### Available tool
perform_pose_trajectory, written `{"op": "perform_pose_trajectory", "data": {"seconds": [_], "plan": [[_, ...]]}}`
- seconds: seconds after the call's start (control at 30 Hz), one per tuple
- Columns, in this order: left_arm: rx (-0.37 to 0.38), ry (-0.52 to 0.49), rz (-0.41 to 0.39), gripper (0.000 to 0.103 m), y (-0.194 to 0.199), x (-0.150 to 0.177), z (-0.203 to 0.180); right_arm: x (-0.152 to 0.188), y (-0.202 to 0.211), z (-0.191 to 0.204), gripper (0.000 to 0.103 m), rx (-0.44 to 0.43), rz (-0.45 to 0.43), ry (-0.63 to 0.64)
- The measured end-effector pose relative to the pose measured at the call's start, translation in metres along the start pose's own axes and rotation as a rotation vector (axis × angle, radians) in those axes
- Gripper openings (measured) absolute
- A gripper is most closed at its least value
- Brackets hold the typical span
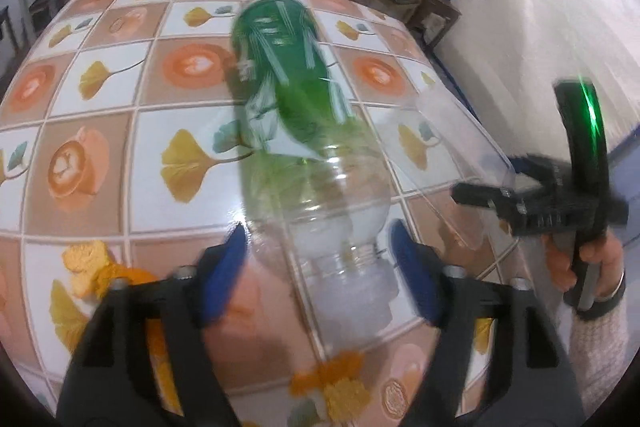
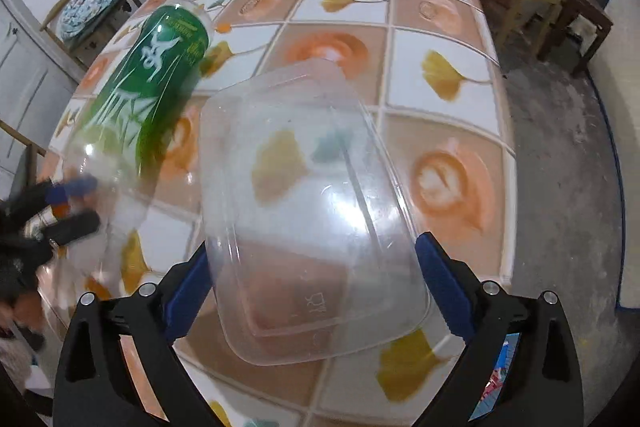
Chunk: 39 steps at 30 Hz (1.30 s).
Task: Collect trash
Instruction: 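Grasp the green bottle with the left tool while the right holds the container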
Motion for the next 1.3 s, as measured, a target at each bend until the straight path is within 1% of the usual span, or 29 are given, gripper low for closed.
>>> {"op": "perform_pose_trajectory", "data": {"seconds": [0.03, 0.1, 0.17, 0.27, 0.4, 0.5, 0.57, 0.67, 0.77, 0.87, 0.9, 0.97, 1.03, 1.13, 1.3], "plan": [[-0.015, 0.024, -0.005, 0.085, 0.002, -0.003, 0.003, 0.0, 0.001, -0.002, 0.095, -0.004, -0.001, -0.002], [-0.033, 0.059, -0.01, 0.086, 0.002, -0.01, 0.007, 0.001, 0.002, -0.004, 0.095, -0.016, -0.002, -0.01], [-0.029, 0.104, -0.004, 0.089, -0.002, -0.017, 0.011, -0.003, 0.0, -0.005, 0.095, -0.023, -0.002, -0.026], [-0.038, 0.144, -0.006, 0.089, -0.012, -0.029, 0.015, -0.013, -0.006, -0.007, 0.096, -0.029, -0.003, -0.041], [-0.031, 0.229, 0.032, 0.089, -0.026, -0.037, 0.023, -0.017, -0.007, -0.009, 0.096, -0.022, -0.015, -0.05], [-0.03, 0.285, 0.056, 0.089, -0.029, -0.036, 0.026, -0.017, -0.007, -0.008, 0.096, -0.02, -0.022, -0.045], [-0.014, 0.271, 0.066, 0.089, -0.025, -0.033, 0.022, -0.016, -0.007, -0.007, 0.096, -0.018, -0.027, -0.035], [-0.024, 0.246, 0.069, 0.089, -0.018, -0.029, 0.021, -0.016, -0.008, -0.007, 0.096, -0.02, -0.032, -0.029], [-0.041, 0.28, 0.063, 0.092, -0.009, -0.033, 0.029, -0.018, -0.008, -0.007, 0.096, -0.026, -0.036, -0.032], [-0.059, 0.308, 0.046, 0.093, -0.005, -0.041, 0.036, -0.019, -0.009, -0.007, 0.096, -0.028, -0.038, -0.031], [-0.075, 0.321, 0.045, 0.093, -0.006, -0.045, 0.039, -0.019, -0.009, -0.007, 0.096, -0.027, -0.037, -0.029], [-0.083, 0.322, 0.048, 0.093, -0.011, -0.053, 0.041, -0.019, -0.009, -0.007, 0.096, -0.026, -0.038, -0.029], [-0.103, 0.306, 0.069, 0.093, -0.02, -0.062, 0.045, -0.02, -0.009, -0.007, 0.096, -0.028, -0.041, -0.034], [-0.133, 0.31, 0.086, 0.093, -0.03, -0.07, 0.055, -0.021, -0.009, -0.008, 0.096, -0.033, -0.057, -0.055], [-0.118, 0.304, 0.087, 0.093, -0.042, -0.075, 0.057, -0.023, -0.009, -0.009, 0.096, -0.031, -0.078, -0.057]]}}
Point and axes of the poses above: each gripper's, at about its wrist camera, not at the fingertips, and y roughly against the way its jaws point, z to its left, x to its underside, the point moved 8 cm from there along -y, roughly the way its jaws point, and after that the axes turned 3 degrees about -y, right-handed, at the moved point
